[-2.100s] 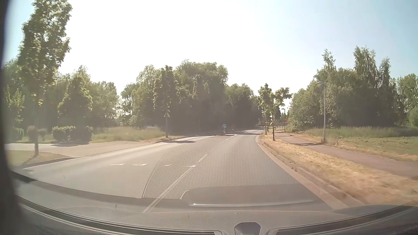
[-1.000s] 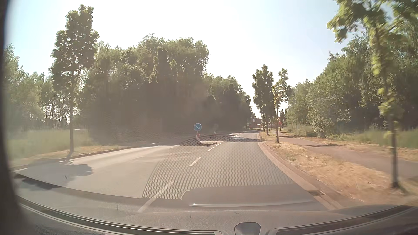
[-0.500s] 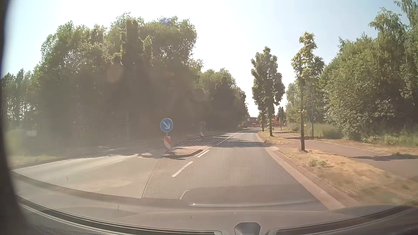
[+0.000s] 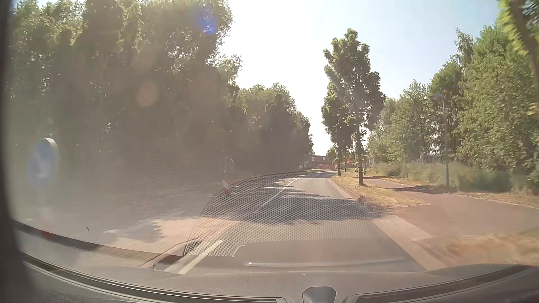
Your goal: Follow the waypoints while adhering to traffic rules and regulations
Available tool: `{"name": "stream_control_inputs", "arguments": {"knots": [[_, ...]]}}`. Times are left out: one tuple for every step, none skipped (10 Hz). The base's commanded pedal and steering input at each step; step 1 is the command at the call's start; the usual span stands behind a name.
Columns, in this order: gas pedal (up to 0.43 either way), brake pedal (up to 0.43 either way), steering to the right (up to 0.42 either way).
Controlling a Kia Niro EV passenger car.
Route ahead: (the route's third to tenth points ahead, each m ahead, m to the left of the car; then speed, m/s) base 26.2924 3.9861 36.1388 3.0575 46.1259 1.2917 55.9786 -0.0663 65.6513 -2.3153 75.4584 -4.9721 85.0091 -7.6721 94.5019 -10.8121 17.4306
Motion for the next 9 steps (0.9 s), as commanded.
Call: {"name": "stream_control_inputs", "arguments": {"knots": [[0.189, 0.006, 0.018], [0.189, 0.006, 0.018], [0.189, 0.006, 0.018], [0.189, 0.006, 0.017], [0.189, 0.006, 0.017], [0.189, 0.006, 0.017], [0.189, 0.006, 0.017], [0.189, 0.006, 0.017], [0.189, 0.006, 0.017]]}}
